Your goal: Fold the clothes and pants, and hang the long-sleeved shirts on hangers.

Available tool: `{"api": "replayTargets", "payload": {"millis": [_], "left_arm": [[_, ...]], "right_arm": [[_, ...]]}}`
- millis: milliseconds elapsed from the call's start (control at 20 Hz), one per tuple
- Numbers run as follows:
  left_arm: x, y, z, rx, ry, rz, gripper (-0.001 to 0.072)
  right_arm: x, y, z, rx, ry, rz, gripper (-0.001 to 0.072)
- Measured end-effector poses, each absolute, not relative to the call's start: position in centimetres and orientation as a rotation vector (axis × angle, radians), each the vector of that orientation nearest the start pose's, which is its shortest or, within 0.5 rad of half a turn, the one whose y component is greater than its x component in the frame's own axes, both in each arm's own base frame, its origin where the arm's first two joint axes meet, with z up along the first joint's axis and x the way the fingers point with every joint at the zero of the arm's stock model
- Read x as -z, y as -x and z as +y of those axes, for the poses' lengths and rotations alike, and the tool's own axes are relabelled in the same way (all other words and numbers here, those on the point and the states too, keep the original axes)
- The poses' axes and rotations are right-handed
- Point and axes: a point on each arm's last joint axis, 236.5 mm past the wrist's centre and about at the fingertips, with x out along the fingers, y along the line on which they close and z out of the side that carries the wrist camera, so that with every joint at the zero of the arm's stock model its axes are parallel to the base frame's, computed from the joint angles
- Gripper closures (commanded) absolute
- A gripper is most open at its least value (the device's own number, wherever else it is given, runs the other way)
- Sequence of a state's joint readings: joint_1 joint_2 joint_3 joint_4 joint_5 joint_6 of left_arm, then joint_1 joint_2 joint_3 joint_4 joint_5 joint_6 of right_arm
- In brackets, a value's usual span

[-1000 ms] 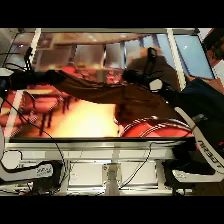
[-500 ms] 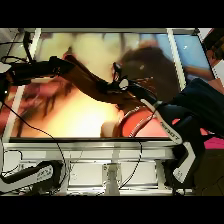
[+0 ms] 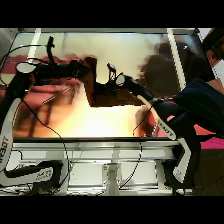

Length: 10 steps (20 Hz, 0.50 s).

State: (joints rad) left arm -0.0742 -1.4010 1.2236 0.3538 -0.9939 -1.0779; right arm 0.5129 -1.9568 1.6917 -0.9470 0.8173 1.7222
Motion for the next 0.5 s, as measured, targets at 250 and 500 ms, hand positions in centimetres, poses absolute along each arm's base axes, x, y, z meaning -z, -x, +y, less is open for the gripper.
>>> {"api": "replayTargets", "payload": {"millis": [250, 500], "left_arm": [[-10.4, -44.7, -24.8, 0.783, 0.776, 0.898, 0.0688], [-10.1, -45.5, -29.5, 0.752, 0.821, 0.853, 0.0687]], "right_arm": [[2.7, -48.2, 26.0, -0.445, -0.275, 1.260, 0.0700], [-4.3, -49.8, 16.3, -0.334, -0.250, 1.155, 0.0700]]}}
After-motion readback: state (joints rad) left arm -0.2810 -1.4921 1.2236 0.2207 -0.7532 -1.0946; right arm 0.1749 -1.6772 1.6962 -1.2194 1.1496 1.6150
